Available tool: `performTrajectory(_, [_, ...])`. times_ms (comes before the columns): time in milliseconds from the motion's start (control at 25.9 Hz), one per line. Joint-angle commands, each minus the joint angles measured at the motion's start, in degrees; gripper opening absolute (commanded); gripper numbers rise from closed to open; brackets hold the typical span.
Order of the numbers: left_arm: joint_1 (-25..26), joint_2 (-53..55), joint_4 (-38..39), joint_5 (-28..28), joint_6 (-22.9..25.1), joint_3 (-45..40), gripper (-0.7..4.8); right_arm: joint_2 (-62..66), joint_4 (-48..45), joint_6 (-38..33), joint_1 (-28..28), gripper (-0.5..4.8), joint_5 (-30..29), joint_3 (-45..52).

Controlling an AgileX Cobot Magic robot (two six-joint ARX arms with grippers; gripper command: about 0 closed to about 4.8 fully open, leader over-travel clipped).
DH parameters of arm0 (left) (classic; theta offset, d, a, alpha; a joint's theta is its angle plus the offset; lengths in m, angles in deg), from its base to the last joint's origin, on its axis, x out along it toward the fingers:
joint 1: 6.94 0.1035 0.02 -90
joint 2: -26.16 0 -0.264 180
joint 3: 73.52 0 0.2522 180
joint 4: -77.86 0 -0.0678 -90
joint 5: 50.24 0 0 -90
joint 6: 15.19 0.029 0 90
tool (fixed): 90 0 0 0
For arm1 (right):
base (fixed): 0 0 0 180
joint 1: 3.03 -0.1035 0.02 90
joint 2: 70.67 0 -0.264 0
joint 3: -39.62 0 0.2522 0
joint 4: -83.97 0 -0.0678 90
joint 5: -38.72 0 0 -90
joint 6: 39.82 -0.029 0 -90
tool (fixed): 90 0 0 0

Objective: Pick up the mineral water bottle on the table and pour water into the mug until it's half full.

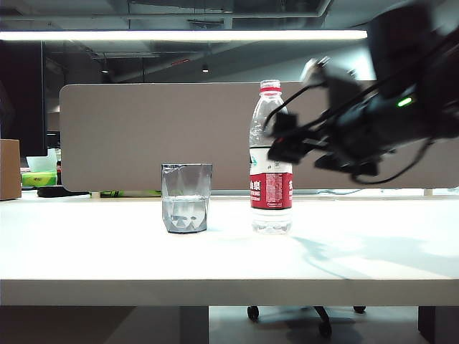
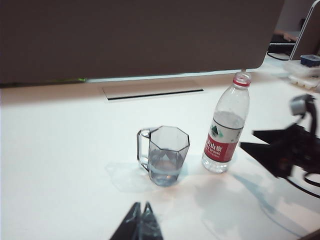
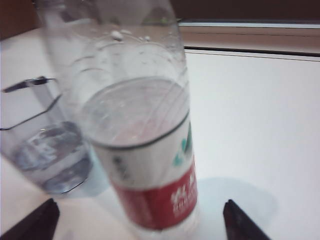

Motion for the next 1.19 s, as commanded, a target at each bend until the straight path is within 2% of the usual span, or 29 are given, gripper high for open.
performTrajectory(39, [-0.04, -2.93, -0.72, 0.55, -0.09, -0.24, -0.05, -9.57, -1.09, -2.23, -0.07, 0.82, -0.33, 7.80])
performTrajectory(77, [-0.04, -4.59, -0.72, 3.15, -0.66, -0.70, -0.05, -13.35, -1.09, -2.80, -0.07, 0.18, -0.68, 10.47])
performTrajectory(116, [-0.04, -7.04, -0.68, 7.21, -2.05, -1.68, -0.05, -17.35, -1.09, -5.22, -0.07, -0.08, -1.11, 12.87])
performTrajectory(231, [-0.04, -11.50, -0.74, 11.82, -2.91, -3.91, -0.05, -23.76, -1.05, -9.79, -0.11, -0.08, -1.40, 16.04])
performTrajectory(347, [-0.04, -13.70, -0.79, 16.57, -5.20, -8.09, -0.05, -29.42, -0.74, -10.34, -0.13, -0.09, -1.22, 17.86])
performTrajectory(463, [-0.07, -13.51, -8.48, 16.48, -5.38, -15.85, -0.05, -31.08, -0.42, -10.27, -0.13, -0.08, -1.46, 18.23])
performTrajectory(540, [-0.04, -13.51, -9.57, 16.52, -5.35, -18.16, -0.05, -31.06, 0.83, -10.34, -0.15, -0.08, -3.37, 18.23])
performTrajectory(655, [-0.04, -13.51, -10.34, 15.89, -5.38, -23.19, -0.05, -31.06, 2.10, -10.34, -0.15, 0.03, -15.06, 18.25])
performTrajectory(809, [-0.04, -13.51, -7.74, 14.75, -8.35, -26.21, -0.05, -31.06, 1.99, -10.29, -0.15, 0.03, -20.76, 18.25])
performTrajectory(964, [-0.04, -13.53, -2.82, 14.97, -8.37, -26.25, -0.05, -32.46, 4.46, -9.79, -0.79, 0.03, -20.98, 18.32])
performTrajectory(1079, [-0.04, -13.66, -2.27, 15.26, -8.37, -26.25, -0.05, -42.25, 14.60, -2.45, 1.22, 0.03, -14.47, 18.60])
performTrajectory(1195, [-0.04, -13.75, -2.43, 15.30, -8.37, -26.23, -0.05, -53.70, 21.92, 1.33, 4.57, 0.03, -8.81, 20.24])
